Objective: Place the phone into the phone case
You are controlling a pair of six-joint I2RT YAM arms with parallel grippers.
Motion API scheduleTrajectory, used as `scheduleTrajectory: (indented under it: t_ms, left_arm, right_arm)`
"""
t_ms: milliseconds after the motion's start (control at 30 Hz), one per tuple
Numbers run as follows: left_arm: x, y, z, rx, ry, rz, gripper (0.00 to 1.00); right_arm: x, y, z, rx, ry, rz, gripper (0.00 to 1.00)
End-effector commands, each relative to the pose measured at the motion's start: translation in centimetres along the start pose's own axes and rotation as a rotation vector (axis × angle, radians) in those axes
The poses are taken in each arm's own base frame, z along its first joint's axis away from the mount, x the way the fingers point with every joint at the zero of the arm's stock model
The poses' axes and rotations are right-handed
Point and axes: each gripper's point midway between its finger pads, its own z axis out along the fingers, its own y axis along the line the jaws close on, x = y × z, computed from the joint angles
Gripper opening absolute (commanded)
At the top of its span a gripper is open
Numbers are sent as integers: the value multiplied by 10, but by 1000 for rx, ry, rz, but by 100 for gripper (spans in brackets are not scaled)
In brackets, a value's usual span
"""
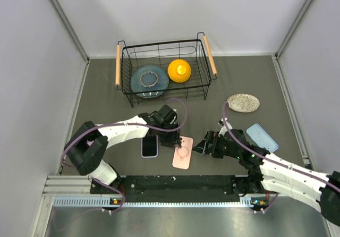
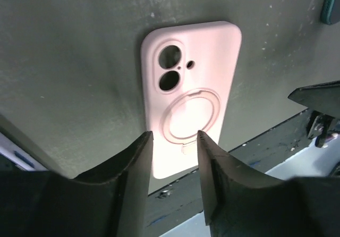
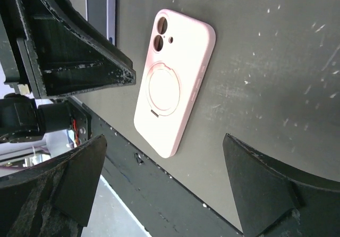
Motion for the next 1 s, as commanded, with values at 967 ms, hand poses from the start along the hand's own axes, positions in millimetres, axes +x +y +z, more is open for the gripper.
scheduleTrajectory:
  t_ms: [967]
  left_arm:
    - [31, 21, 34, -3, 95, -72, 0]
  right_arm:
    - [13, 51, 64, -65, 14, 57, 88]
